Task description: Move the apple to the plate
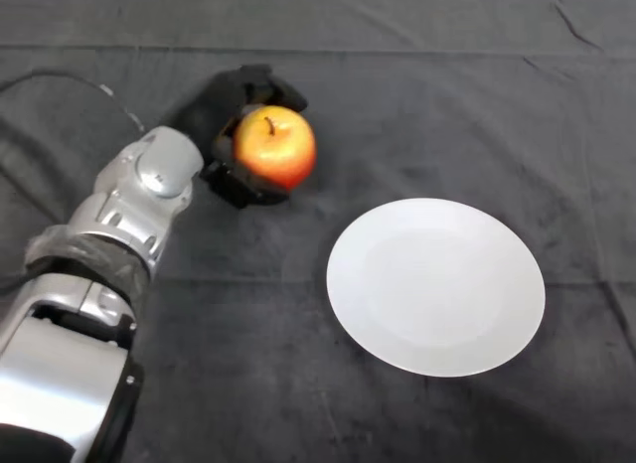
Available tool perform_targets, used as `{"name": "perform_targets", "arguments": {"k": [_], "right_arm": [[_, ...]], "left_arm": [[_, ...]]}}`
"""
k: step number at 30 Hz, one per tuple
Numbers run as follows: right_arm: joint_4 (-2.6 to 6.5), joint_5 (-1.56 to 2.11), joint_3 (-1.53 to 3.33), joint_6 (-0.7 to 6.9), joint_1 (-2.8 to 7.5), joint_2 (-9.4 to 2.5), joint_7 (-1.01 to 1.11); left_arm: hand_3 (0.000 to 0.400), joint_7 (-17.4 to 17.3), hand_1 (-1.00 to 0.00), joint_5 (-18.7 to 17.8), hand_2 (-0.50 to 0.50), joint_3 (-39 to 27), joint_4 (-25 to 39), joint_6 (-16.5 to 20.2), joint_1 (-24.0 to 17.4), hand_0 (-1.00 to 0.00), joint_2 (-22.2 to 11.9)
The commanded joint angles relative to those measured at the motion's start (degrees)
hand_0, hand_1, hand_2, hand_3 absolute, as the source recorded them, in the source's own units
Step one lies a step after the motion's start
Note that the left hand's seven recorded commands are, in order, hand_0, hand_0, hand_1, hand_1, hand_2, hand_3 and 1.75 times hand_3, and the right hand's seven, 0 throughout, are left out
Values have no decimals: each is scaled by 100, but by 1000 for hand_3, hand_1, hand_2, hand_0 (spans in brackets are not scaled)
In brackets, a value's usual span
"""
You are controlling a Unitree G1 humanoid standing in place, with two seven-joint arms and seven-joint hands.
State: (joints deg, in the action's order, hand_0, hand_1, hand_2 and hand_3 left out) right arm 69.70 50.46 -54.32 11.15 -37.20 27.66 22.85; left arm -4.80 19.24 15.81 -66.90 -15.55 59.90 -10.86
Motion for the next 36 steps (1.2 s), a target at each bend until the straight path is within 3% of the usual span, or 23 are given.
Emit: {"name": "perform_targets", "arguments": {"k": [1,9,18,32,34,35,36], "right_arm": [[-21,107,-15,-52,-32,102,18],[-15,107,-16,-53,-34,105,21],[-6,108,-18,-54,-36,108,24],[6,109,-21,-55,-40,114,30],[8,109,-21,-55,-41,114,31],[9,109,-21,-55,-41,115,32],[9,109,-22,-55,-41,115,32]], "left_arm": [[400,-59,-1000,132,0,272,329,-136,530,-1000,115],[400,-188,-1000,322,0,702,308,-292,656,-1000,545],[400,-440,-1000,470,0,1224,250,-607,634,-1000,756],[400,-732,-1000,493,0,1979,184,-1059,406,-1000,787],[400,-786,-976,484,-12,2051,169,-1097,379,-1000,755],[400,-819,-902,477,-49,2085,157,-1110,368,-1000,738],[400,-852,-933,469,-33,2108,147,-1114,367,-1000,724]]}}
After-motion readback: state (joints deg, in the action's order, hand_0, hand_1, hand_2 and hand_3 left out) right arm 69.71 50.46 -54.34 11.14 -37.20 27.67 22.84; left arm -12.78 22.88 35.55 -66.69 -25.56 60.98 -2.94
